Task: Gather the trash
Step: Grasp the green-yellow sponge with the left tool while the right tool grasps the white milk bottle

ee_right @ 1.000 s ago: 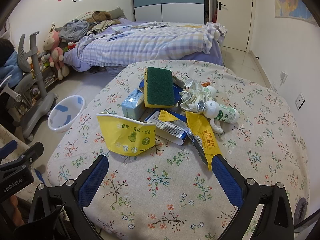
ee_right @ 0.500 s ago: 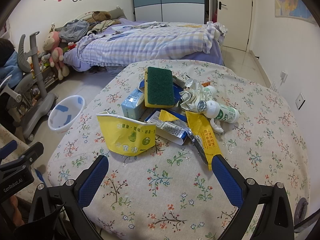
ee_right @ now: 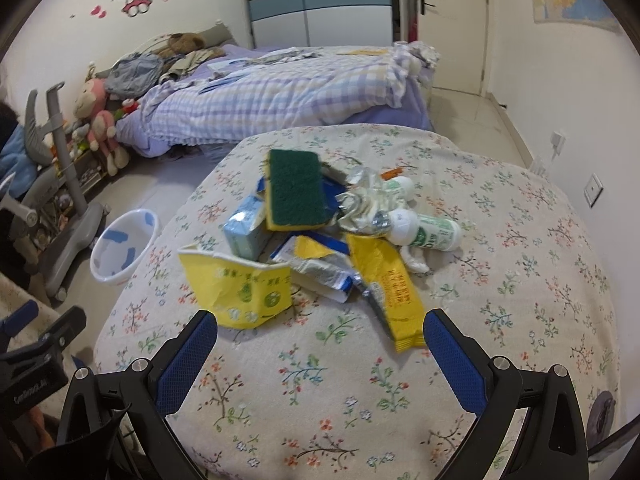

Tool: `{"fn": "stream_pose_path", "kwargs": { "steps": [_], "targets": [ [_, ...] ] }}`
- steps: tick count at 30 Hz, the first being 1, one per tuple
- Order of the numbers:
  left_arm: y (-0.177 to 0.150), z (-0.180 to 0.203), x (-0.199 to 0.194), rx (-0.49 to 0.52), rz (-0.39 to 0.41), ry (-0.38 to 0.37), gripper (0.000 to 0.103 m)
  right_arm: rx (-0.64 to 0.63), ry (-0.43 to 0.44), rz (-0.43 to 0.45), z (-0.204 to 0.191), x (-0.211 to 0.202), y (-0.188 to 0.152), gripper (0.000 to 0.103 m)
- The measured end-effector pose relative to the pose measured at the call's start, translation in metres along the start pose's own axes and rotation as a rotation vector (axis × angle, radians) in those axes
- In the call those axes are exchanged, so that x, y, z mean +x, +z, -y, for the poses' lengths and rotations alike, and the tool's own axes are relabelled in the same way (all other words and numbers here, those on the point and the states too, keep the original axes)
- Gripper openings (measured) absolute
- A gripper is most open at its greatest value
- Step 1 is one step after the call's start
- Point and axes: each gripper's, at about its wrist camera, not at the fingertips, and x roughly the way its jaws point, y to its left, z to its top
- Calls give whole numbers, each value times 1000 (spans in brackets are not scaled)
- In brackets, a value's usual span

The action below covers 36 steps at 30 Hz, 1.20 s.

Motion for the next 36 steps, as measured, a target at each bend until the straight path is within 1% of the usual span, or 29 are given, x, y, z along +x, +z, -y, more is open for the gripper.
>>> {"fn": "stream_pose_path", "kwargs": {
  "steps": [3, 5, 7, 10, 13, 15, 17, 19, 21, 22, 24, 27, 29, 30, 32, 36],
  "targets": [
    [7, 10, 2, 45, -1, -25, 103, 51, -13, -19, 16, 1, 12, 103],
    [14, 14, 5, 57, -14, -56, 103, 69, -18, -36, 27, 2, 22, 103],
    [23, 18, 12, 61, -58, -98, 103, 84, -19, -52, 34, 4, 31, 103],
    [35, 25, 28, 90, -146, -165, 103, 103, -21, -69, 47, 10, 45, 103],
    [47, 33, 46, 119, -194, -188, 103, 128, -31, -84, 61, 19, 58, 103],
    [53, 37, 54, 117, -201, -201, 103, 158, -29, -94, 72, 27, 65, 103],
    [59, 39, 64, 102, -202, -219, 103, 201, -5, -110, 83, 38, 68, 103],
    [62, 40, 73, 79, -206, -248, 103, 234, 13, -124, 93, 49, 68, 103],
    [68, 47, 84, 68, -240, -285, 102, 269, 17, -162, 104, 66, 69, 103],
    [72, 51, 88, 63, -242, -309, 100, 287, 18, -173, 109, 72, 70, 103],
    [80, 62, 95, 62, -239, -337, 98, 346, 31, -194, 121, 86, 73, 102],
    [89, 78, 105, 53, -245, -394, 87, 400, 45, -210, 133, 101, 75, 99],
    [94, 90, 113, 47, -254, -431, 74, 420, 44, -219, 136, 110, 76, 93],
    [96, 95, 116, 45, -261, -448, 71, 434, 44, -225, 139, 115, 77, 91],
    [100, 106, 122, 42, -274, -486, 60, 468, 62, -249, 144, 126, 76, 85],
    [105, 121, 131, 43, -282, -512, 53, 502, 97, -270, 145, 138, 76, 82]
  ]
}}
